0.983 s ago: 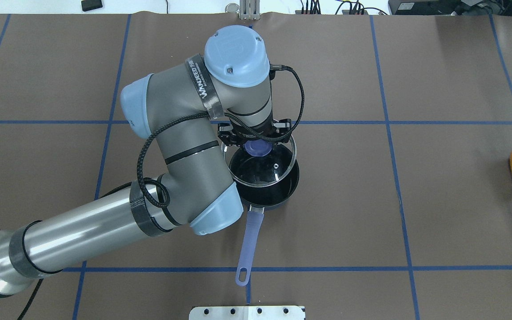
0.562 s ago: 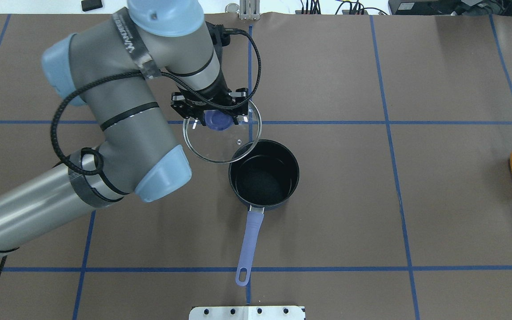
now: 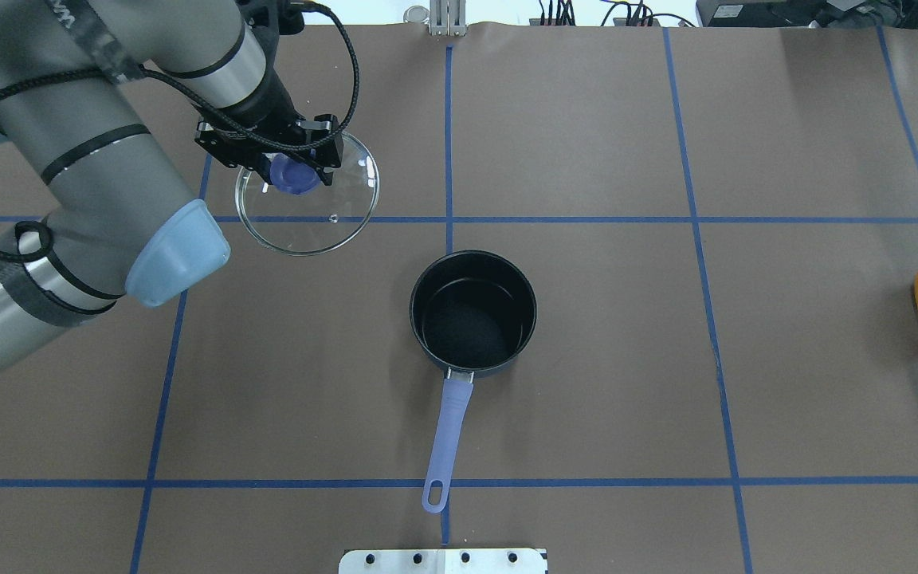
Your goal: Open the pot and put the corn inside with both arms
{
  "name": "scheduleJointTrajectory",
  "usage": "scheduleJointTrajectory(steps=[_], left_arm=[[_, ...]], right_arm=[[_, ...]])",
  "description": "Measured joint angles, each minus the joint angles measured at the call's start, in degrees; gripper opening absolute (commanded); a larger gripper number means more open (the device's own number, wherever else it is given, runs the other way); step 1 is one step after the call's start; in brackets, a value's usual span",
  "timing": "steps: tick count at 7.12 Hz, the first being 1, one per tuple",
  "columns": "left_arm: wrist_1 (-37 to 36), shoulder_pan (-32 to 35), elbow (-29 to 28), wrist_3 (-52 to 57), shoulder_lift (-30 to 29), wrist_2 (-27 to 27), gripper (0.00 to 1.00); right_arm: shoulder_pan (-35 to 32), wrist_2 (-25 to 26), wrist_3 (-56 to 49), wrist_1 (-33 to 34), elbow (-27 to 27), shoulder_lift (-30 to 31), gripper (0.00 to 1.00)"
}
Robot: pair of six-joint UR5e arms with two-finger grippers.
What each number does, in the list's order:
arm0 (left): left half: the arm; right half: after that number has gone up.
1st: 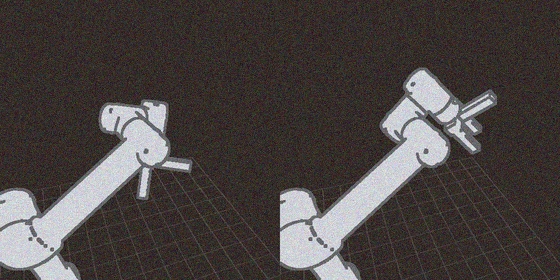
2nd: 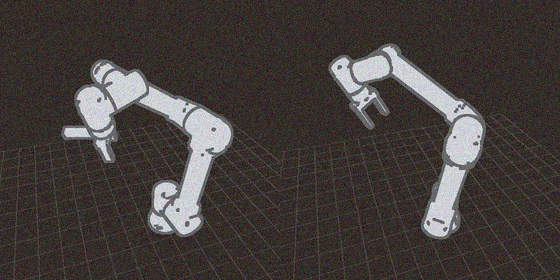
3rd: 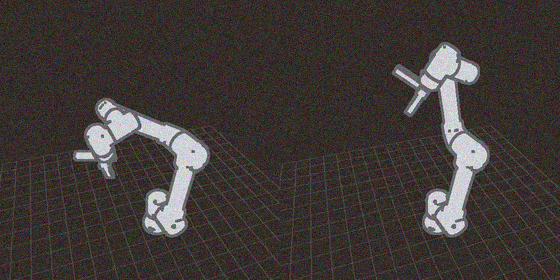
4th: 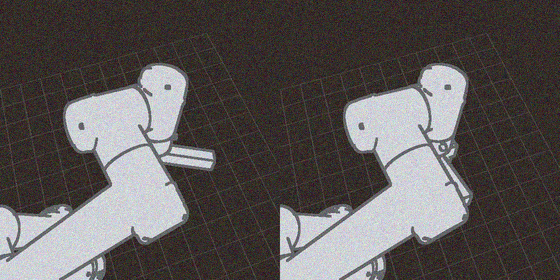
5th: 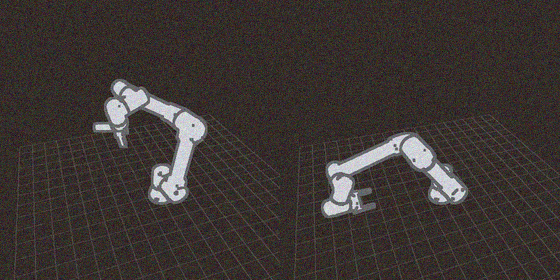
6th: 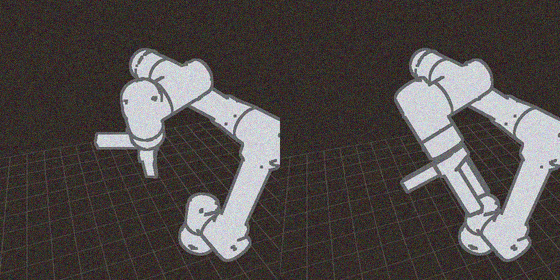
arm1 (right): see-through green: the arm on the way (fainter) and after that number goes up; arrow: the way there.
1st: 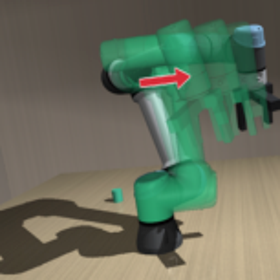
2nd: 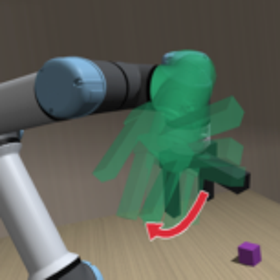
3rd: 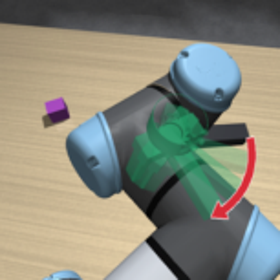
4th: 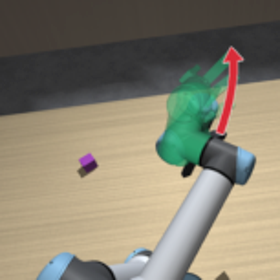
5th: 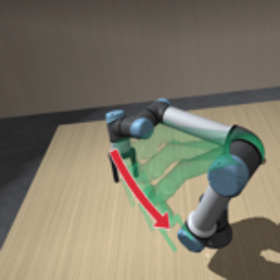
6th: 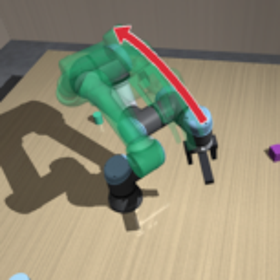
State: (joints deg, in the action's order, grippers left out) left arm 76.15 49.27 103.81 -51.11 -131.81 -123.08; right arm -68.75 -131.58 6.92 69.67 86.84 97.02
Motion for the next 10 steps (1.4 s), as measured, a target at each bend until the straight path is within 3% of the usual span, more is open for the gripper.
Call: scheduleJointTrajectory(steps=[2,4,6,7,10], left_arm=[[-2.9,2.1,1.6,4.3,1.3,-0.6,0.51],[-3.5,2.5,2.7,5.2,2.2,-0.7,0.51],[-3.6,2.6,3.0,5.3,2.3,-0.7,0.51],[-3.6,2.7,3.3,5.3,2.6,-0.7,0.51],[-3.6,2.8,3.8,5.3,3.5,-0.7,0.51]], right_arm=[[0.8,0.3,0.3,-0.5,-0.6,-0.2,1.0],[1.8,0.5,0.8,-0.6,-2.1,-0.8,0.9],[2.4,0.8,0.9,-0.8,-2.5,-1.1,0.42],[2.4,0.8,0.9,-0.9,-2.4,-1.4,0.29],[2.5,1.6,1.3,-0.9,-2.2,-3.2,0.23]])
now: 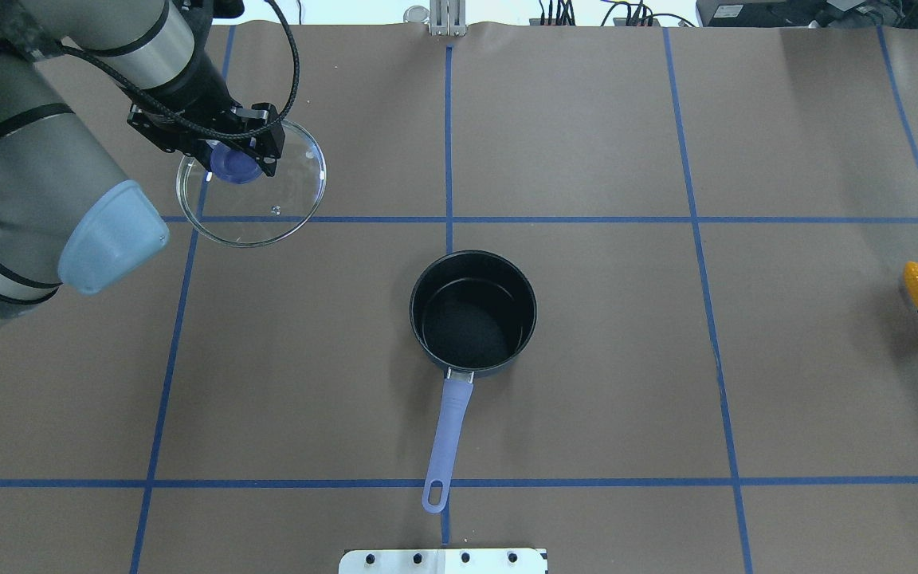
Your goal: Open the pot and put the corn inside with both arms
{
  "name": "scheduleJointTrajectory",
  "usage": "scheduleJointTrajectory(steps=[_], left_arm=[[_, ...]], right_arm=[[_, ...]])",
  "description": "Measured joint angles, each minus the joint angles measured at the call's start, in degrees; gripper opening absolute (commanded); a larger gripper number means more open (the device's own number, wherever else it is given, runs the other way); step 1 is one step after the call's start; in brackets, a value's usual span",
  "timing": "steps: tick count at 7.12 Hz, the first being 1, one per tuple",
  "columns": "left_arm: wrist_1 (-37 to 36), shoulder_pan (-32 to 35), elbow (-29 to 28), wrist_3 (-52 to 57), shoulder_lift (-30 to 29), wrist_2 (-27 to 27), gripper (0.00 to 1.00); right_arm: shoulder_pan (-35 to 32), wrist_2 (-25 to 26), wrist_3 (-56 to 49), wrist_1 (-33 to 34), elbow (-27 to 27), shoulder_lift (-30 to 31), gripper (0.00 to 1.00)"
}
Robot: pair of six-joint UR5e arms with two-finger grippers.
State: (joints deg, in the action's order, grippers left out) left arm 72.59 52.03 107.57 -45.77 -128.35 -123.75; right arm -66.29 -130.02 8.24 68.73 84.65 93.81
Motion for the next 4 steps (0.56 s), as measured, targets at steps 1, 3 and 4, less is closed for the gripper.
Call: scheduleJointTrajectory(steps=[1,3,4], left_arm=[[0.0,0.0,0.1,0.0,0.1,0.0,0.51],[0.0,0.1,0.8,0.2,0.9,0.0,0.51],[0.0,0.3,1.7,1.3,1.8,-0.1,0.51]], right_arm=[[0.0,0.3,0.6,0.0,0.3,-0.5,0.23],[0.1,0.0,3.6,0.4,2.3,-2.8,0.22],[0.9,-0.5,7.5,0.7,4.7,-4.1,0.21]])
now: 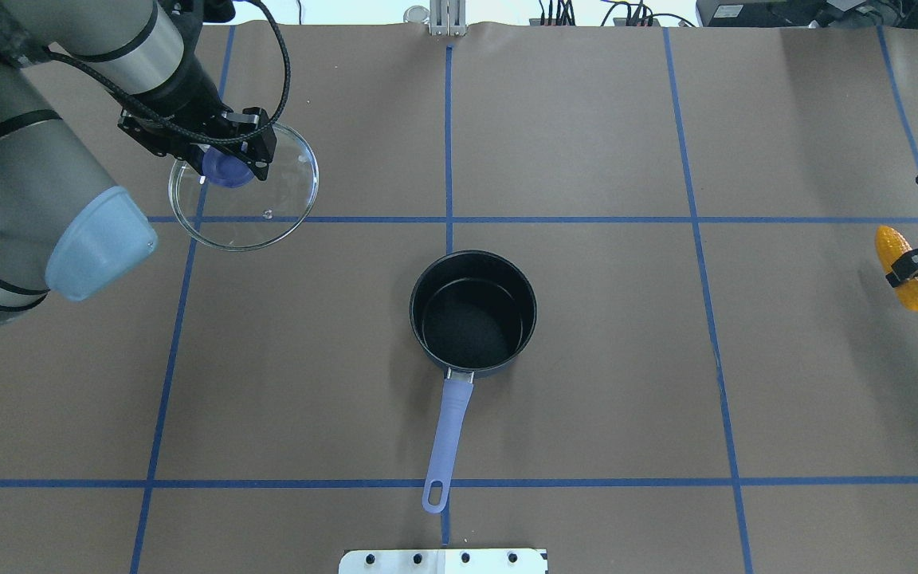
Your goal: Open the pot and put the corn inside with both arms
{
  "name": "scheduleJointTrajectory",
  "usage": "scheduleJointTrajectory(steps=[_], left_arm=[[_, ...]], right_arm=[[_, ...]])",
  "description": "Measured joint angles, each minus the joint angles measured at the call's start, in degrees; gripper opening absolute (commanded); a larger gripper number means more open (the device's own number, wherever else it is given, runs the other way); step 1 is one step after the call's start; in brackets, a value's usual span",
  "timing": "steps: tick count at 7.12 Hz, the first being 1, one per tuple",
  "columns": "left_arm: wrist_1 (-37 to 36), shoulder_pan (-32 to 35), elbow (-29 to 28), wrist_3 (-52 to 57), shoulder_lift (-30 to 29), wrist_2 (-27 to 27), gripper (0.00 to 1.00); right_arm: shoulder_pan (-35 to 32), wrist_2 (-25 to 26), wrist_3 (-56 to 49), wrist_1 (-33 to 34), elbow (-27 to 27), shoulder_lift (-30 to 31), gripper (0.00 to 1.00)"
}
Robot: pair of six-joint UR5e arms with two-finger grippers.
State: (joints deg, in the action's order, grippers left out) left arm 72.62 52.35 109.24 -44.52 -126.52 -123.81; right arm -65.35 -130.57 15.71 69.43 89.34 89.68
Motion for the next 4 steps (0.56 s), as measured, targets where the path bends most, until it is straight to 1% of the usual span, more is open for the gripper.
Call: scheduleJointTrajectory(steps=[2,4], left_arm=[[-0.1,0.9,1.2,3.8,2.4,-0.1,0.51],[0.3,2.3,1.5,8.9,6.1,-0.3,0.52]], right_arm=[[4.0,-2.3,8.3,0.2,4.8,-3.0,0.21],[10.0,-3.8,16.7,0.3,7.9,-9.0,0.21]])
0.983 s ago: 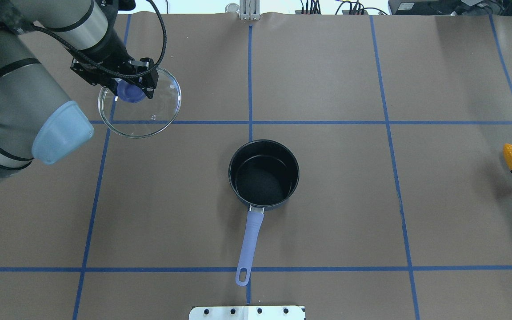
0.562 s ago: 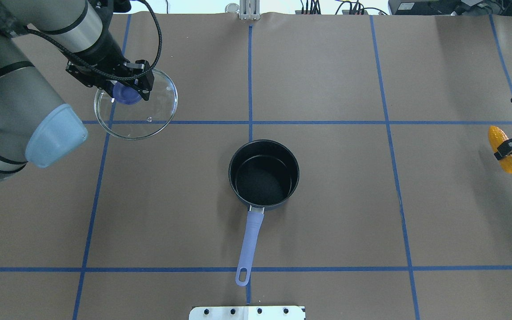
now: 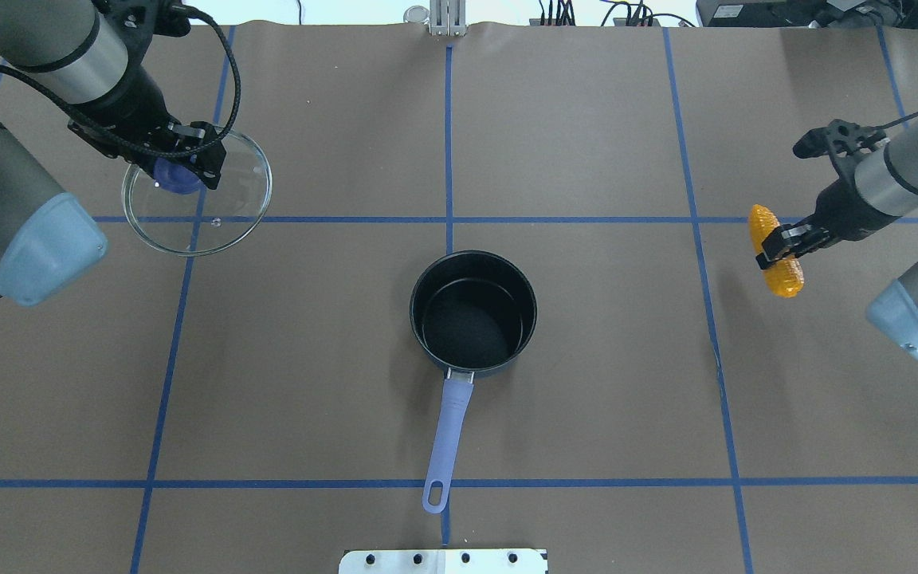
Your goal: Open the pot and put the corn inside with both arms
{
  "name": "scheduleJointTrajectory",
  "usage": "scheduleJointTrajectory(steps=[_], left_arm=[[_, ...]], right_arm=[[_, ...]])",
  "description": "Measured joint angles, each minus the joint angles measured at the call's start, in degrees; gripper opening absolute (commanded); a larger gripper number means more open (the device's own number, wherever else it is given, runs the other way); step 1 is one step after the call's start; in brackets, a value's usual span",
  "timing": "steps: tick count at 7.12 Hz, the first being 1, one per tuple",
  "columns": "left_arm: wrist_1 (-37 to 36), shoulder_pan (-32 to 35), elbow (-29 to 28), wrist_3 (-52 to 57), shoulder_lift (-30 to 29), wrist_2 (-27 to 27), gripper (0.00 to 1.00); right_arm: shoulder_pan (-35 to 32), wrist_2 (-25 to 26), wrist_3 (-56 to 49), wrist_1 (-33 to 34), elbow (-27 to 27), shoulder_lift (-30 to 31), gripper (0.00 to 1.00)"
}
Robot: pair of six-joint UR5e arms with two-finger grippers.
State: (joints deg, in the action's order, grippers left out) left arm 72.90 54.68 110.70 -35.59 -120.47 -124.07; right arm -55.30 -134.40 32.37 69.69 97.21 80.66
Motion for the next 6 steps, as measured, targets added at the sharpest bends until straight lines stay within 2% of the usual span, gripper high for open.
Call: scheduleJointTrajectory(steps=[2,6], left_arm=[[2.0,0.7,0.0,3.4,4.1,0.0,0.52],[16.5,0.8,-3.0,5.9,15.3,-2.2,0.52]], right_arm=[[5.3,-1.3,6.5,0.1,2.8,-5.8,0.22],[13.5,-1.9,21.9,3.6,7.7,-18.3,0.22]])
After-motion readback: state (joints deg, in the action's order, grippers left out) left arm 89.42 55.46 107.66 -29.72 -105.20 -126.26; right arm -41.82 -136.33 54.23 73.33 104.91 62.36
